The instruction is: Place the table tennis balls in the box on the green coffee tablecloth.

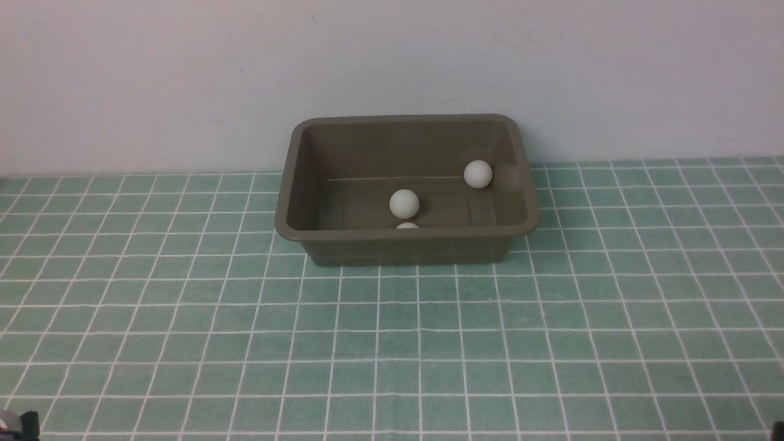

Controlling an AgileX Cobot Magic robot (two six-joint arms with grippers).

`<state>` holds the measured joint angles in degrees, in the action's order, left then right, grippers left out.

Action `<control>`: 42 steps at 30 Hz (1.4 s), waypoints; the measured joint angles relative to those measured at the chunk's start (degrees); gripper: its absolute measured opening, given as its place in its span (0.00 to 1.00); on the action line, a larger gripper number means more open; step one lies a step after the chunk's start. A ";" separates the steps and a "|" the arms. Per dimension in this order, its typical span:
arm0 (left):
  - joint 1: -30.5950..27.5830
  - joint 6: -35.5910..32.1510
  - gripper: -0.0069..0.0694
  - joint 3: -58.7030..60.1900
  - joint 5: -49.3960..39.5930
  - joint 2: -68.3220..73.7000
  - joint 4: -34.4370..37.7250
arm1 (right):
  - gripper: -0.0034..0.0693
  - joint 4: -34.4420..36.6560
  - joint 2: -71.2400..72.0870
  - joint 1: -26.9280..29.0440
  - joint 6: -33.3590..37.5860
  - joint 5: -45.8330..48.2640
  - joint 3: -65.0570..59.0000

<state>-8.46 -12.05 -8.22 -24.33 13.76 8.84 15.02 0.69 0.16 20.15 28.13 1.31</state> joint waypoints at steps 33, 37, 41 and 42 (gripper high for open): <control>0.00 0.73 0.52 9.36 0.36 -14.37 5.34 | 0.72 0.00 0.00 0.00 0.00 0.01 0.00; 0.00 0.53 0.52 9.36 0.36 -14.37 5.34 | 0.72 0.00 0.00 0.00 0.00 0.01 0.00; 0.00 3.56 0.52 9.36 0.48 -14.37 2.25 | 0.72 0.00 0.00 0.00 0.00 0.01 0.00; 0.00 6.10 0.52 9.36 0.60 -14.37 -0.16 | 0.72 0.00 0.00 0.00 0.00 0.01 0.00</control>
<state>-8.46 -5.94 1.14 -23.73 -0.61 8.69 15.02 0.69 0.16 20.15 28.15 1.31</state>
